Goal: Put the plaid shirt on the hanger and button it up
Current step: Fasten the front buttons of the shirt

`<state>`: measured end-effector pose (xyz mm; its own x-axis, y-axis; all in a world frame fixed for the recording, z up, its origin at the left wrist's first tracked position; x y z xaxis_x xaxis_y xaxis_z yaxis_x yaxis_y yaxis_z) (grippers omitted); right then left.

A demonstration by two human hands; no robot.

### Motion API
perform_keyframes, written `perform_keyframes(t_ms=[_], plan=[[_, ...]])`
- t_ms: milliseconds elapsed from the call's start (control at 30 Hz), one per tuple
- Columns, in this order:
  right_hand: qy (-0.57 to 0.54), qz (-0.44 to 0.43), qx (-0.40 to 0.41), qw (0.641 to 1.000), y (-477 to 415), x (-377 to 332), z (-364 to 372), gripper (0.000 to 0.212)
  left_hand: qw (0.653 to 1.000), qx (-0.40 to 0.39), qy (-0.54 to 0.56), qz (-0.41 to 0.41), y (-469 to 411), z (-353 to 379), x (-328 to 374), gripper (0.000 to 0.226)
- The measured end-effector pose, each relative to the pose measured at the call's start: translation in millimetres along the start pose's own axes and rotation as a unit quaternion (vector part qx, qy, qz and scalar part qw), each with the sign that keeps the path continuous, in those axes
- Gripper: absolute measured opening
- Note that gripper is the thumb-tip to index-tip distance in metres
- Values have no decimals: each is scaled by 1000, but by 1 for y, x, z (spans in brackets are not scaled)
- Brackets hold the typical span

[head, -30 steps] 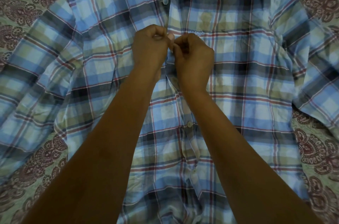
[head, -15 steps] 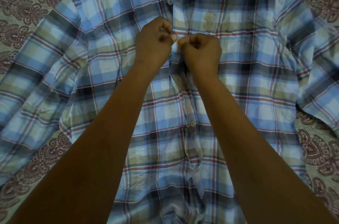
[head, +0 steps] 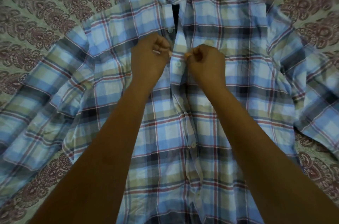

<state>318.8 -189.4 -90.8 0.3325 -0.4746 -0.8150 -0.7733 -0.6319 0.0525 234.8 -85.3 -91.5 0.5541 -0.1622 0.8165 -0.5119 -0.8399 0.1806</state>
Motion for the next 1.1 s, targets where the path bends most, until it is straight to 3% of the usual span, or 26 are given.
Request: perform_keyframes(t_ms=[67,233,367,433,467,567,667,800,933,1100], plan=[[-2,-44,14,999,-8,-10,-1,14,1000,21,10,-3,-10,-5,7,23],[13,-105,10,994,-29,-24,6,38,999,44,-12,21,-30,-5,21,18],[69,-104,18,992,-37,-24,14,26,997,30,-43,52,-37,-3,24,24],[71,-84,36,993,-42,-22,13,14,997,13,-48,52,-38,-1,22,23],[63,-62,45,995,-45,-21,11,22,998,10,-48,50,-39,1,21,23],[-86,36,59,994,-50,-13,8,38,996,24,-70,51,-38,5,20,18],[-192,103,62,974,-49,-7,6,27,989,43,-131,52,-39,9,23,13],[-216,124,57,967,-49,-5,7,36,985,62,-145,62,-38,8,28,8],[-226,125,39,965,-49,-8,13,20,994,42,-100,29,-35,4,27,15],[-243,119,33,962,-46,-6,16,15,999,13,-42,11,-30,1,35,15]])
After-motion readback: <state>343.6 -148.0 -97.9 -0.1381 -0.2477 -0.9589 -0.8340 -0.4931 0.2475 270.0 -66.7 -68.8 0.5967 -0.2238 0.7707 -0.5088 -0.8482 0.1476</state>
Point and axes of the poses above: each hand's wrist, its own y-axis away from the middle knuckle, its own z-axis out of the palm, x = y × z, the point moved 1 cm from there along -y, towards the middle knuckle, and after that the axes turned 8 degrees about -z, right-handed, at the moved point
